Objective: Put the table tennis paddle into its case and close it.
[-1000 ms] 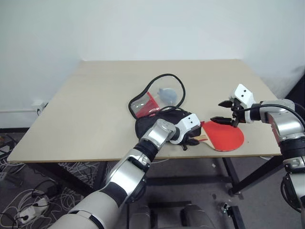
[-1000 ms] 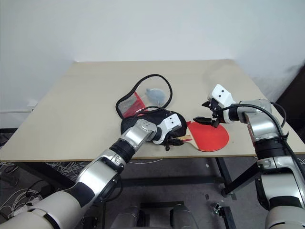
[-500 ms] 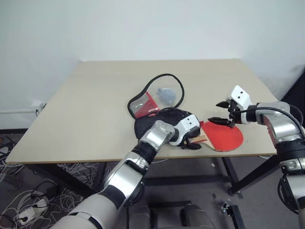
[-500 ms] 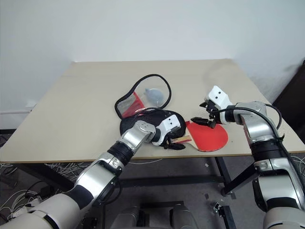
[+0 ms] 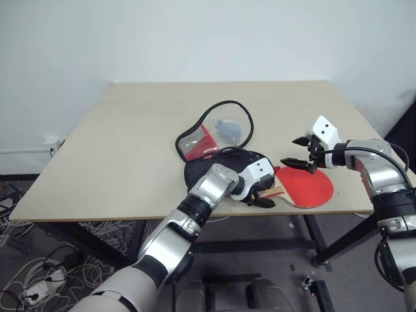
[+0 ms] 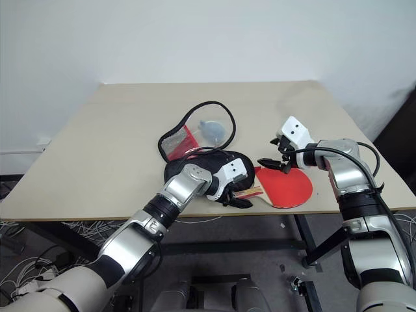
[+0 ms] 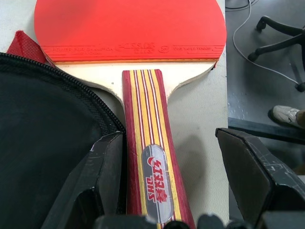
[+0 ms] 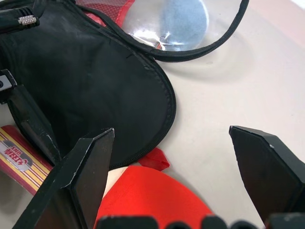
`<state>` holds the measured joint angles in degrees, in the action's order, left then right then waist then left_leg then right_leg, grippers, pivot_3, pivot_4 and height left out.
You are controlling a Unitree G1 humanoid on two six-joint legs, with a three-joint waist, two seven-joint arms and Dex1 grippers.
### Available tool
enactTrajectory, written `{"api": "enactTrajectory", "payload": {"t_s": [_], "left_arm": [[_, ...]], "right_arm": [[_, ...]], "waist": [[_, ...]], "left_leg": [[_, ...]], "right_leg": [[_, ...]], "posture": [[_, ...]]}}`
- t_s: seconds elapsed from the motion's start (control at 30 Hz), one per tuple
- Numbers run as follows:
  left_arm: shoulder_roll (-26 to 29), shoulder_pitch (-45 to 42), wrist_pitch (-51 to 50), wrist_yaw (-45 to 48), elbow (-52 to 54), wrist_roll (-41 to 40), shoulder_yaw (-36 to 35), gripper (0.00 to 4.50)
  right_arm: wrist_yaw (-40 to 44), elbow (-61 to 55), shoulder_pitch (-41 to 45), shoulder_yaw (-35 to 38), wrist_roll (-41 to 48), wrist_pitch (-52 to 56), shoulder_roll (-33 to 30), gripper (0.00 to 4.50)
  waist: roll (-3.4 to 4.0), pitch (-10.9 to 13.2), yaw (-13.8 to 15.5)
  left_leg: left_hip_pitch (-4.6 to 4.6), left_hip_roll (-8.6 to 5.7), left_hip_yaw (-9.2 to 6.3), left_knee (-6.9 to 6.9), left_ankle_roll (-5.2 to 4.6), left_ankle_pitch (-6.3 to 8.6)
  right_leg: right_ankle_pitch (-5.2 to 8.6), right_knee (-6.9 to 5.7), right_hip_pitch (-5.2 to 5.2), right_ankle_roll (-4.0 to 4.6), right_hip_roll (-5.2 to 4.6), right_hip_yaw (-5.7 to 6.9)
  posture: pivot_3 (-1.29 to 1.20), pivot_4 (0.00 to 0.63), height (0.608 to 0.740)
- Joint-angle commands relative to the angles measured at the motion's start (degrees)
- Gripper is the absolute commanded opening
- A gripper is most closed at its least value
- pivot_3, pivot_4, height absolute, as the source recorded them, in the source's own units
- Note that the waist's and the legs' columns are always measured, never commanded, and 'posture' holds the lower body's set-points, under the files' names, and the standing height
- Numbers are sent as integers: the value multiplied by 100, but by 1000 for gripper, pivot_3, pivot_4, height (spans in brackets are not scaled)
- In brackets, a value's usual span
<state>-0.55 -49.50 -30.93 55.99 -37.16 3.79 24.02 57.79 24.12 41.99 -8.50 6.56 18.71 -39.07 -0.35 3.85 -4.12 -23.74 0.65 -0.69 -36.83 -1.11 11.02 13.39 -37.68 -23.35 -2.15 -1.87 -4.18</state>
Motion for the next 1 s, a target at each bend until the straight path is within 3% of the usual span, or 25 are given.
{"api": "enactTrajectory", "payload": {"t_s": [0.03,0.77,1.0], "left_arm": [[19,-64,68,-57,34,24,10,3257],[109,-681,888,-1537,-1671,463,-191,3257],[-3,-698,860,-931,-1301,-75,-626,3257]], "right_arm": [[-60,-120,138,192,10,-92,18,4214],[-237,-242,48,256,39,-71,91,4214],[-273,-195,39,260,42,-104,135,4214]], "waist": [[0,0,0],[-1,0,-37],[-1,0,-86]], "left_leg": [[0,0,0,0,0,0],[9,0,2,-43,-4,-3],[6,-2,2,-49,4,1]], "right_leg": [[0,0,0,0,0,0],[-27,-4,21,-10,0,-5],[-48,-4,13,-9,1,-8]], "posture": [[0,0,740],[0,0,740],[0,0,740]]}}
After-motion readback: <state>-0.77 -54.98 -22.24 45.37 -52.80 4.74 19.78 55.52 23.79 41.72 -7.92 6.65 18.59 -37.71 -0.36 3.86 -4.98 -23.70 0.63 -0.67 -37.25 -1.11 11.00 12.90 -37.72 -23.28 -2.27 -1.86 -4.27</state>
